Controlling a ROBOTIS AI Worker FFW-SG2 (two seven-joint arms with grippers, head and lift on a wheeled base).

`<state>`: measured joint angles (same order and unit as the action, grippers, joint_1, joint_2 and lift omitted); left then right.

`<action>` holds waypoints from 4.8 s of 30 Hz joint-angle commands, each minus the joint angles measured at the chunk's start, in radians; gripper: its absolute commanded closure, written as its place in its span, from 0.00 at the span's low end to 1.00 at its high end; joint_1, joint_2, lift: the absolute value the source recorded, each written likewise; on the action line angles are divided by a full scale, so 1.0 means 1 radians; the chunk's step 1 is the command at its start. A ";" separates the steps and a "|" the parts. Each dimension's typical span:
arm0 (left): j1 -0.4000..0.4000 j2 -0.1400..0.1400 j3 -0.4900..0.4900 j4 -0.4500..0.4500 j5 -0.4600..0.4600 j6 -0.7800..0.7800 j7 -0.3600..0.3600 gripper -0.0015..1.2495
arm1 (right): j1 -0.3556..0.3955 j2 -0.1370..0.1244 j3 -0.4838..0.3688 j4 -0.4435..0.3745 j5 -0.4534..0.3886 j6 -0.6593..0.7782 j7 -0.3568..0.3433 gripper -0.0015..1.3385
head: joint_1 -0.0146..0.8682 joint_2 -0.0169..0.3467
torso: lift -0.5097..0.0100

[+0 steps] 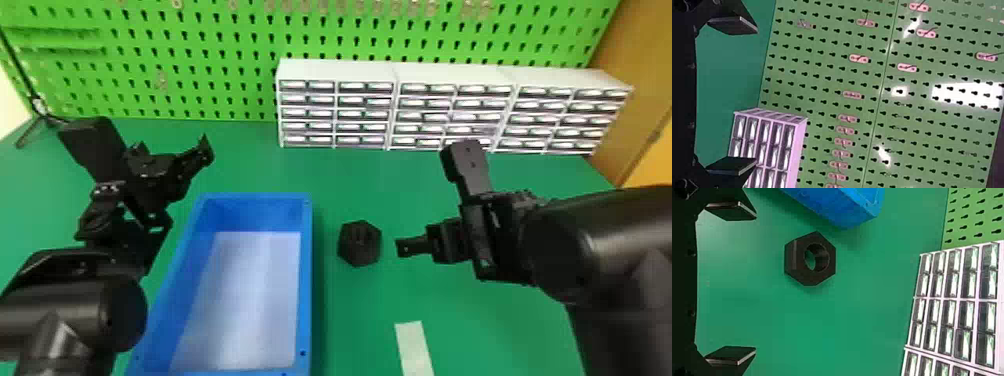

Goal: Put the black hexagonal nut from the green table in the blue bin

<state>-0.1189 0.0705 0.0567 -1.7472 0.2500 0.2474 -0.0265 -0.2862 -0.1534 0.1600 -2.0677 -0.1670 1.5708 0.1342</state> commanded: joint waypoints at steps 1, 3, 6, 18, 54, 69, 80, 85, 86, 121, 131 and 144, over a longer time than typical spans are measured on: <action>-0.001 0.000 0.000 0.000 0.000 0.000 0.000 0.09 | -0.001 0.000 0.000 0.000 0.001 0.001 -0.001 0.08 | 0.80 0.07 | 0.79; -0.001 0.000 0.000 0.000 0.000 0.000 0.000 0.09 | -0.001 0.000 0.001 0.001 0.001 0.001 -0.001 0.08 | 0.80 0.07 | 0.79; -0.002 0.000 0.000 0.000 0.000 0.000 0.000 0.09 | -0.002 0.000 0.003 0.001 0.001 0.001 0.001 0.08 | 0.80 0.07 | 0.79; -0.002 0.000 -0.002 0.000 0.000 0.001 0.000 0.09 | -0.007 0.000 0.006 0.001 0.001 0.001 0.001 0.08 | 0.80 0.07 | 0.79; -0.002 0.000 -0.003 0.002 -0.002 0.001 0.000 0.09 | -0.024 0.000 -0.008 0.044 0.069 0.001 0.001 0.08 | 0.80 0.07 | 0.79; -0.005 0.000 -0.006 0.005 -0.003 0.001 0.000 0.09 | -0.114 -0.020 0.020 0.222 0.060 -0.028 0.001 0.08 | 0.80 0.07 | 0.79; -0.005 0.000 -0.003 0.006 -0.003 0.001 0.000 0.09 | -0.185 -0.029 0.053 0.389 0.050 -0.137 0.002 0.08 | 0.80 0.07 | 0.79; -0.005 0.000 -0.003 0.006 -0.003 0.001 0.000 0.09 | -0.208 -0.028 0.058 0.469 0.047 -0.193 0.015 0.08 | 0.80 0.07 | 0.79; -0.005 0.000 -0.003 0.006 -0.003 0.001 0.000 0.09 | -0.211 -0.026 0.058 0.482 0.047 -0.202 0.016 0.08 | 0.80 0.07 | 0.79; -0.005 0.000 -0.002 0.005 -0.003 0.000 0.000 0.09 | -0.338 0.037 0.116 0.784 0.107 -0.394 0.099 0.08 | 0.80 0.07 | 0.79; -0.005 0.000 -0.003 0.005 -0.003 0.001 -0.001 0.09 | -0.361 0.049 0.162 0.834 0.101 -0.443 0.107 0.08 | 0.80 0.07 | 0.79; -0.005 0.000 0.002 0.006 -0.002 0.001 0.000 0.09 | -0.372 0.058 0.196 0.900 0.095 -0.508 0.124 0.08 | 0.80 0.07 | 0.79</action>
<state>-0.1242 0.0705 0.0563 -1.7415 0.2481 0.2483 -0.0262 -0.6548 -0.0974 0.3525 -1.1896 -0.0709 1.0863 0.2543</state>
